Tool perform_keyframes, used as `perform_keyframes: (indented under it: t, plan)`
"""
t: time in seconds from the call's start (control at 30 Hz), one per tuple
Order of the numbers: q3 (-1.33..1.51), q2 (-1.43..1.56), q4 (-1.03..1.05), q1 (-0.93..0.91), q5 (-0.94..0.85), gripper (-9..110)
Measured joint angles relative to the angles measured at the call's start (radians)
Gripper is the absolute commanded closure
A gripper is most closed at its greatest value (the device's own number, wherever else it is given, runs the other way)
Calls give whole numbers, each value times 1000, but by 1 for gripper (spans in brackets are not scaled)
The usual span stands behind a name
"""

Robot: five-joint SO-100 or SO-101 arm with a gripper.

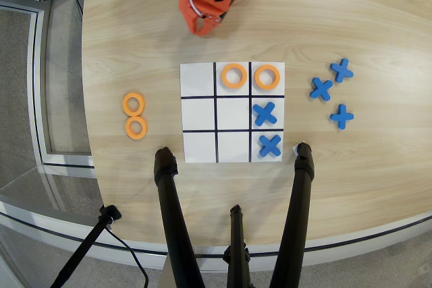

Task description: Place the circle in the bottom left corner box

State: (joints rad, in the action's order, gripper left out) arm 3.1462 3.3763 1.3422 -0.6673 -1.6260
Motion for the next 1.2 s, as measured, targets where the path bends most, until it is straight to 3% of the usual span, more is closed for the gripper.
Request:
perform_keyframes:
  t: [0.37, 0.73, 1.2]
  plan:
    - [0, 0, 0, -701, 8, 101]
    - [0, 0, 0, -859, 6, 101]
    - [0, 0, 0, -865, 6, 101]
